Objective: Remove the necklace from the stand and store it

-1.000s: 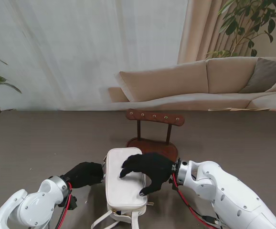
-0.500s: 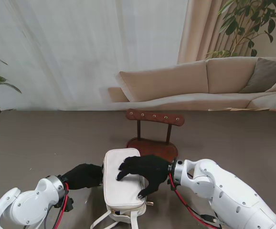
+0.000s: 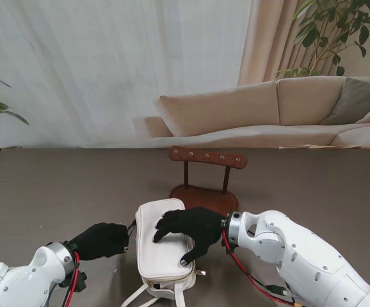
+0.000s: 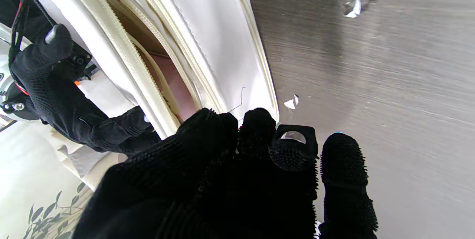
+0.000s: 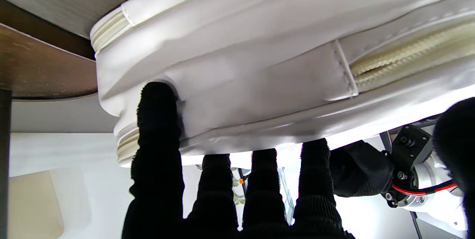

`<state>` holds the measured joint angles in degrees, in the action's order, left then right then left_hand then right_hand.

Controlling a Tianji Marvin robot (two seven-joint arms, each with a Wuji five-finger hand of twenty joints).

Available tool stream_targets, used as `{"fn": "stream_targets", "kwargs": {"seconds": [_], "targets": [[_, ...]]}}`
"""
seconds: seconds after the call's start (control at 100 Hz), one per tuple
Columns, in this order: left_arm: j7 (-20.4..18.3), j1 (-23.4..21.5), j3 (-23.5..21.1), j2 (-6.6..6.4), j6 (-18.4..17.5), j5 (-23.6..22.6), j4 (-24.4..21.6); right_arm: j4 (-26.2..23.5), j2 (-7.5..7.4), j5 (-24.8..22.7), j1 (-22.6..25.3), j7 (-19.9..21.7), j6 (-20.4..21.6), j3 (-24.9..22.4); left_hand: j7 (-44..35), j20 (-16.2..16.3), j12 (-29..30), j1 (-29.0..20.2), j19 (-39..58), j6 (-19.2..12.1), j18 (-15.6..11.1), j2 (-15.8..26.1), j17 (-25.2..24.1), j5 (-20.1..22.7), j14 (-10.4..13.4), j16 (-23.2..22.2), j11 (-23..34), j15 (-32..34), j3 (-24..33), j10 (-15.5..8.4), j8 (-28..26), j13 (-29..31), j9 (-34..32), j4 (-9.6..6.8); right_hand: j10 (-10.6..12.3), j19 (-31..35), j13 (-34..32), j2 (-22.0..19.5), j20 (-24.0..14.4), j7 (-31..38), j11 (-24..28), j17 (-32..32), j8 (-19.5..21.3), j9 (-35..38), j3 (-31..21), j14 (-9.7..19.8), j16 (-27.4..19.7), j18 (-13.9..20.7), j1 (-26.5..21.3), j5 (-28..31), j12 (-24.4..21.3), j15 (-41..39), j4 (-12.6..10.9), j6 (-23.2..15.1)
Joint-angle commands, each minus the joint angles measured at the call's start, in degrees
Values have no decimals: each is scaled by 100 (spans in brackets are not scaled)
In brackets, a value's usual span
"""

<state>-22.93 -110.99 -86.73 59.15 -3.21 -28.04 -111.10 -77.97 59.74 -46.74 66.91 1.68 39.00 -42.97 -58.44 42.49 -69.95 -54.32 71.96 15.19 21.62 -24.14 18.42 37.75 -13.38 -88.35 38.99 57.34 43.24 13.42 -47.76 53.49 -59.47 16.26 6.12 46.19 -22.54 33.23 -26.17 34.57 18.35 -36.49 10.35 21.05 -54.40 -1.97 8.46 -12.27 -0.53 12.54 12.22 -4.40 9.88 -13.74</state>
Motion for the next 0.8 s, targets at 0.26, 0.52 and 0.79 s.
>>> {"fn": "stream_targets", "kwargs": {"seconds": [0.26, 0.52, 0.79], "targets": [[3, -287, -131, 22, 60, -265, -59, -96, -7, 159, 267, 361, -32, -223, -712, -34, -32, -231, 70, -374, -123, -101, -124, 395, 70, -103, -195, -263, 157, -51, -107, -56, -205, -25, -330, -669, -515, -726, -368, 136, 337, 2951, 104, 325, 921, -471, 269, 123, -315, 134, 125, -503, -125, -16], [243, -274, -101, 64, 52, -326, 5, -667, 68, 208, 437, 265, -336, -462, -679, -42, -11, -267, 46, -342, -109, -74, -147, 385, 5, -65, -254, -387, 92, -26, -57, -38, -196, -53, -331, -677, -634, -859, -441, 147, 394, 2867, 224, 456, 1323, -519, 306, 55, 61, 241, 152, -484, -495, -38], [322, -206, -51, 78, 33, -285, 67, -780, 223, 104, -54, -15, -1075, 214, -640, -41, 18, -313, 37, -324, -101, -43, -160, 369, -41, -35, -291, -472, 10, -14, -24, -40, -176, -93, -306, -574, -682, -1141, -419, 148, 396, 2835, 238, 384, 1485, -425, 295, 85, -151, 185, 158, -509, -550, -14]]}}
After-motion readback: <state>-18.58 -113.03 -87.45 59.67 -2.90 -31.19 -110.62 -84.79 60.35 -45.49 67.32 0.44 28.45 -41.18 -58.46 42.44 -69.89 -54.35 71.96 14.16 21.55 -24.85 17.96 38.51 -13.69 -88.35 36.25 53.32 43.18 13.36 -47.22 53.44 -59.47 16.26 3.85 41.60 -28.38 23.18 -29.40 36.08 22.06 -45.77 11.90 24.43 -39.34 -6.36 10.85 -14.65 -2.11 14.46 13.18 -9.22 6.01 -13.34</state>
